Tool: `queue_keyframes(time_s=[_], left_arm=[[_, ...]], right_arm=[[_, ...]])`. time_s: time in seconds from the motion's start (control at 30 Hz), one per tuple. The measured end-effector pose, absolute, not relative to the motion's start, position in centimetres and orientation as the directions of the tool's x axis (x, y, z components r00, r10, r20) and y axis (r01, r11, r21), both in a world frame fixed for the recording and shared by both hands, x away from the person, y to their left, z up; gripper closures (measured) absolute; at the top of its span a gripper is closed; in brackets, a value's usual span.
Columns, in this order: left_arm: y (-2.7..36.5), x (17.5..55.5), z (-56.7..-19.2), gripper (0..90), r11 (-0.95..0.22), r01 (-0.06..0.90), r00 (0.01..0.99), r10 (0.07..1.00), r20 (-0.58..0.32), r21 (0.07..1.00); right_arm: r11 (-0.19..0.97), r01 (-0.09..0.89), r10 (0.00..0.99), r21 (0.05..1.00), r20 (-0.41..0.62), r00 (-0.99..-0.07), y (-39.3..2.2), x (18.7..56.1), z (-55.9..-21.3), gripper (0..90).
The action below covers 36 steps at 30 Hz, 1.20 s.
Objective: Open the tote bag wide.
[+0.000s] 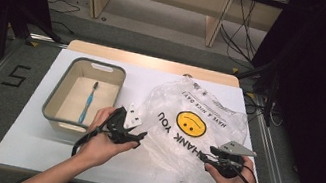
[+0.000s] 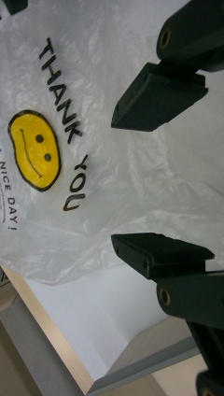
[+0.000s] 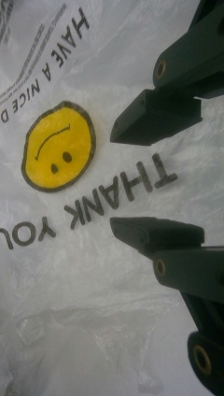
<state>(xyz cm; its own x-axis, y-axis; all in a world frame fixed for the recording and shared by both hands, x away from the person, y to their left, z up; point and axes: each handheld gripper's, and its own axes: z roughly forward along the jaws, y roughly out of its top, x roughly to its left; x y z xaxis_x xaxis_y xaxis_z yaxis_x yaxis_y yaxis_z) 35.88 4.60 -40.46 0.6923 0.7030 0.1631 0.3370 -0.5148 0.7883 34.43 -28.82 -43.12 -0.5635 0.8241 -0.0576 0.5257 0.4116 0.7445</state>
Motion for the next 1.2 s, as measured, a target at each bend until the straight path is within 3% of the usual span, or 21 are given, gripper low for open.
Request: queue_keyframes(time_s=[0.2,0.37,0.83,0.97,1.2], left_arm=[[4.6,34.2,-41.5,37.8,-0.545,0.325,0.721,0.671,0.171,0.773],[3.5,33.6,-43.4,45.4,-0.612,0.351,0.765,0.624,0.159,0.709],[1.5,36.3,-47.3,56.2,-0.654,0.420,0.768,0.625,0.138,0.629],[1.5,36.9,-47.6,60.2,-0.650,0.437,0.756,0.640,0.139,0.622],[1.5,38.1,-47.9,70.1,-0.647,0.455,0.738,0.659,0.149,0.612]], right_arm=[[0.444,0.520,0.793,0.730,-0.049,-0.608,-27.8,34.8,-43.4,53.0],[0.488,0.520,0.754,0.701,-0.039,-0.656,-26.4,35.3,-44.2,53.0],[0.617,0.499,0.628,0.609,0.001,-0.778,-22.5,36.1,-46.9,49.4],[0.637,0.514,0.621,0.574,0.013,-0.784,-21.9,36.2,-47.2,59.2],[0.627,0.550,0.646,0.551,0.026,-0.763,-21.8,36.4,-47.2,89.1]])
